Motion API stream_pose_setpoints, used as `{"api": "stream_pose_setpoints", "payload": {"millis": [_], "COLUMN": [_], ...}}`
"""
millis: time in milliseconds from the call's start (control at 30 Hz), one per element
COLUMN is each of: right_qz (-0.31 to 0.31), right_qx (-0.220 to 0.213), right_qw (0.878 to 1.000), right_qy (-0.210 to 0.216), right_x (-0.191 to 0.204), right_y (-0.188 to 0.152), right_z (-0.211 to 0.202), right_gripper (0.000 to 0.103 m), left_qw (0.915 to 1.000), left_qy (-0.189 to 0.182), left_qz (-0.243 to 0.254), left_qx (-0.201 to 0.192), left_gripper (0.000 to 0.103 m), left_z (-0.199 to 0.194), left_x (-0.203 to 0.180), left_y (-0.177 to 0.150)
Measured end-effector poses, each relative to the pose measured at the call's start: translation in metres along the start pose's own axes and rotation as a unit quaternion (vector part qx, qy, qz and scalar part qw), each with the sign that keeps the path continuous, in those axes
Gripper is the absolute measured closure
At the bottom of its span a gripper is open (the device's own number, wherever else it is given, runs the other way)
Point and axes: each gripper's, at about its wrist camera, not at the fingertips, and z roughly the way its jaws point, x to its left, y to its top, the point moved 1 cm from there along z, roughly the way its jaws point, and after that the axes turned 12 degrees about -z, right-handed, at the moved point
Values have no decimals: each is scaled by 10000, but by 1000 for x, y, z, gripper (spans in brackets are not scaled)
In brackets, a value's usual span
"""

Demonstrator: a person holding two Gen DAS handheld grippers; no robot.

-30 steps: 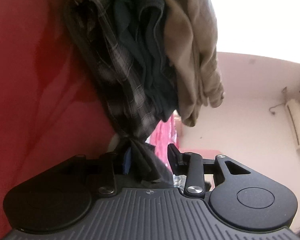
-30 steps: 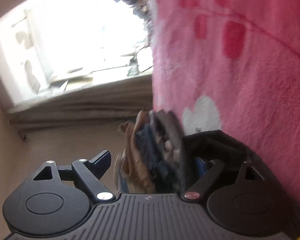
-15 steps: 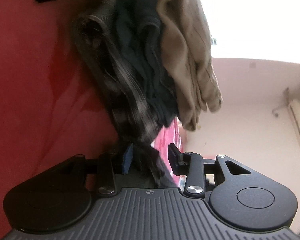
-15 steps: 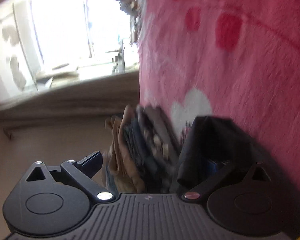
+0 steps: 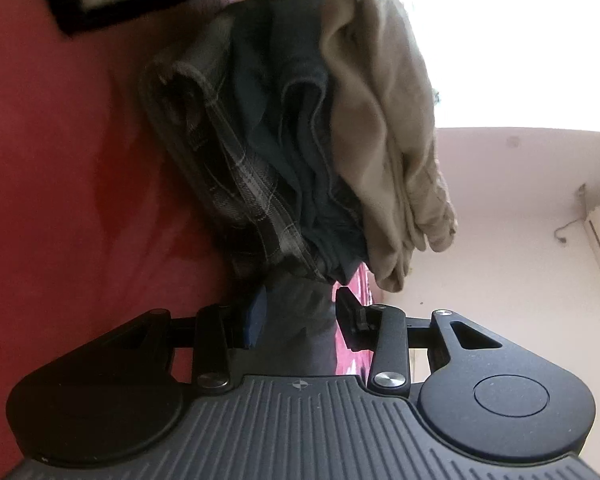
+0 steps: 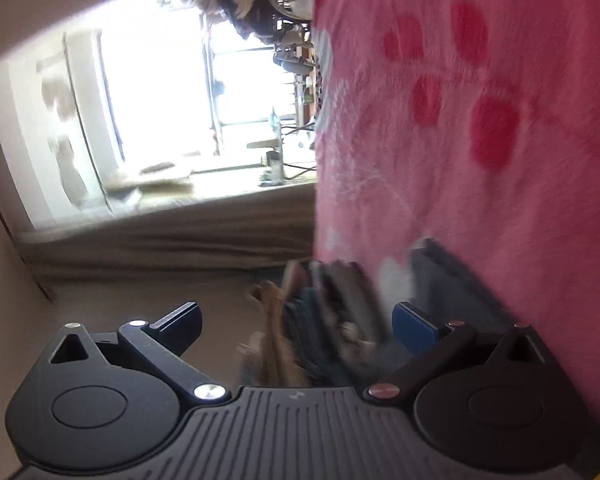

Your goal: Fold clothes

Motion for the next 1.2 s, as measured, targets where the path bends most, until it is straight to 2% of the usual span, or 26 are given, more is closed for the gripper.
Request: {"api": "stream_pose_setpoints", "payload": {"millis": [67, 100, 200, 267, 300, 367, 500, 667, 833, 867, 933, 967, 1000, 1033, 1067, 1100, 1200], "right_qz": [-730, -1087, -1956, -2091, -2030, -1681, -1144, -864, -778, -799, -840, -811, -757, -740, -742, -747, -766], "right_qx": [274, 480, 1147, 1482, 1574, 1584, 1331, 1255, 1221, 1217, 1280, 1336, 1369, 1363, 1344, 1334, 1318], "right_qw": [9952, 9886, 9537, 9343, 9306, 9373, 9564, 9668, 9738, 9746, 9755, 9758, 9755, 9745, 9733, 9729, 9734], "right_qy": [-588, -930, -1977, -2477, -2606, -2610, -2334, -2052, -1751, -1702, -1582, -1528, -1548, -1624, -1709, -1732, -1710], "right_x": [15, 23, 42, 40, 35, 20, 0, -12, -19, -19, -18, -19, -21, -23, -25, -23, -15], "right_y": [-5, -10, -31, -48, -56, -66, -76, -80, -82, -82, -84, -85, -88, -90, -93, -97, -112], "right_z": [-26, -36, -56, -67, -74, -87, -96, -87, -65, -61, -56, -53, -52, -53, -54, -60, -83], "right_gripper": [0, 0, 0, 0, 0, 1, 1, 2, 2, 4, 22, 42, 61, 72, 87, 91, 95], "left_qw": [9997, 9989, 9910, 9809, 9772, 9688, 9638, 9545, 9370, 9358, 9359, 9357, 9364, 9372, 9386, 9400, 9426], "left_qy": [35, 156, 583, 869, 912, 994, 961, 1361, 1636, 1625, 1584, 1571, 1593, 1609, 1616, 1621, 1470], "left_qz": [226, 411, 1034, 1441, 1546, 1753, 1739, 1862, 2502, 2581, 2654, 2687, 2698, 2691, 2659, 2626, 2636], "left_qx": [47, 156, 615, 975, 1131, 1440, 1776, 1890, 1810, 1766, 1691, 1660, 1578, 1526, 1490, 1454, 1430], "left_gripper": [65, 65, 63, 62, 62, 62, 58, 57, 57, 57, 59, 62, 71, 84, 92, 95, 98], "left_z": [-9, -12, -18, -20, -22, -26, -29, -20, -8, -4, -39, -43, -42, -31, -32, -33, -49], "left_x": [-7, -11, -21, -23, -23, -22, -10, 10, 16, 15, 28, 35, 35, 35, 37, 39, 35], "left_y": [-5, -11, -35, -59, -71, -94, -129, -157, -184, -186, -180, -183, -183, -188, -187, -186, -185]}}
